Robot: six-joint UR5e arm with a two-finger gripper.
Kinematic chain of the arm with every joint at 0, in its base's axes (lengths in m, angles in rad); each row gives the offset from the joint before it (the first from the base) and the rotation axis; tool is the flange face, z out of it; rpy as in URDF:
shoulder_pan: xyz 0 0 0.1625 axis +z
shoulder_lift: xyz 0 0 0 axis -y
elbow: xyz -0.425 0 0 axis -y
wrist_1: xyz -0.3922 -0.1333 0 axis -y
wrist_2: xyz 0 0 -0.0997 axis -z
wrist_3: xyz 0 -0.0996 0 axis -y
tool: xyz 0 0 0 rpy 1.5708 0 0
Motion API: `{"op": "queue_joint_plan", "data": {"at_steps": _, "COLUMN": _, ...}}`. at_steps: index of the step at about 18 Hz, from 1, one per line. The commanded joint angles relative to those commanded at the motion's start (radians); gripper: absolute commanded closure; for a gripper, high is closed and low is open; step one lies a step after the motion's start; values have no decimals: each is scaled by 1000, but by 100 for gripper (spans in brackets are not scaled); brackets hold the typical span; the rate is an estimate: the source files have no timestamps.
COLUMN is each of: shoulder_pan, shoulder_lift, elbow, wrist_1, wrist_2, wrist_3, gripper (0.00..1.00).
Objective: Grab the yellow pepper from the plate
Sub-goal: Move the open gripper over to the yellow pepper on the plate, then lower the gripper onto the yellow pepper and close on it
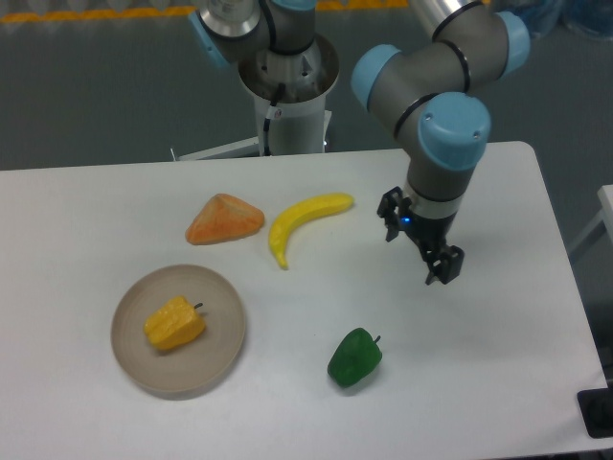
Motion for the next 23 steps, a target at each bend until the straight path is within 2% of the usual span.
{"op": "queue_joint_plan", "data": {"at_steps": 5, "shoulder_pan": -110, "shoulder_lift": 22, "elbow": -31, "wrist_1": 9, "wrist_2": -6, "wrist_3": -152, "gripper": 0}}
{"op": "queue_joint_plan", "data": {"at_steps": 8, "shoulder_pan": -205, "shoulder_lift": 9, "elbow": -38, "wrist_1": 12, "wrist_2": -6, "wrist_3": -294, "gripper": 0}}
{"op": "queue_joint_plan", "data": {"at_steps": 13, "shoulder_pan": -331, "shoulder_lift": -24, "elbow": -35, "wrist_1": 21, "wrist_2": -8, "wrist_3": -416, "gripper": 0}}
{"op": "queue_joint_plan", "data": {"at_steps": 17, "shoulder_pan": -442, "shoulder_lift": -99, "elbow": -29, "wrist_1": 158, "wrist_2": -12, "wrist_3": -603, "gripper": 0}}
{"op": "queue_joint_plan", "data": {"at_steps": 19, "shoulder_pan": -479, "shoulder_lift": -138, "elbow": -11, "wrist_1": 175, "wrist_2": -11, "wrist_3": -689, "gripper": 0}}
{"op": "queue_joint_plan", "data": {"at_steps": 23, "shoulder_pan": -496, "shoulder_lift": -173, "elbow": -3, "wrist_1": 184, "wrist_2": -11, "wrist_3": -697, "gripper": 0}}
